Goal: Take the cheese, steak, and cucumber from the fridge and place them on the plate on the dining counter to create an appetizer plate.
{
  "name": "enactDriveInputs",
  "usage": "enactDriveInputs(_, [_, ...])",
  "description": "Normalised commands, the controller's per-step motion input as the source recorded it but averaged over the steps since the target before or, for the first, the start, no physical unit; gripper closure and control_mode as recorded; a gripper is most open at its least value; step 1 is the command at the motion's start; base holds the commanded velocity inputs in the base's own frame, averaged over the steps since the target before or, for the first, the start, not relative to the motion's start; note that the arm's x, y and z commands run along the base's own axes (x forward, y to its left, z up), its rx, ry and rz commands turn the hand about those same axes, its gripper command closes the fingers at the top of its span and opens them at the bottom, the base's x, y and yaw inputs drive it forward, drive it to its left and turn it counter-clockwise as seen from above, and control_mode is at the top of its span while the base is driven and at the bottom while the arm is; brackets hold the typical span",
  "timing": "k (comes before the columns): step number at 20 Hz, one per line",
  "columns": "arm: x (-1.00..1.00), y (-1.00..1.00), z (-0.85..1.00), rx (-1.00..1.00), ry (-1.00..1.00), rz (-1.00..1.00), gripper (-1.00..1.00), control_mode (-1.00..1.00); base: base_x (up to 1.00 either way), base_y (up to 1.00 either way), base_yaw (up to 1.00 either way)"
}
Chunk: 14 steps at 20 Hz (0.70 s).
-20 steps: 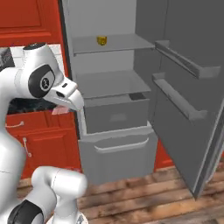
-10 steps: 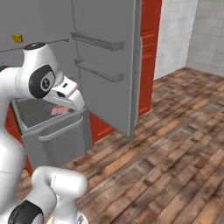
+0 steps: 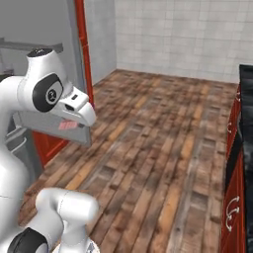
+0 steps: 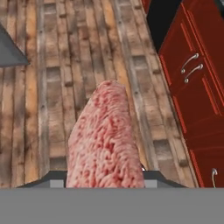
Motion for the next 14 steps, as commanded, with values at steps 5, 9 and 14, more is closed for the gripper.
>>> enactDriveInputs(5, [0.00, 0.00, 0.00, 0.00, 0.00, 0.00, 1.00, 1.00, 0.98, -0.08, -0.37])
enactDriveInputs(9, [0.00, 0.00, 0.00, 0.00, 0.00, 0.00, 1.00, 1.00, 1.00, 0.00, -0.27])
enactDriveInputs(14, [0.00, 0.00, 0.00, 0.00, 0.00, 0.00, 1.00, 1.00, 1.00, -0.03, -0.18])
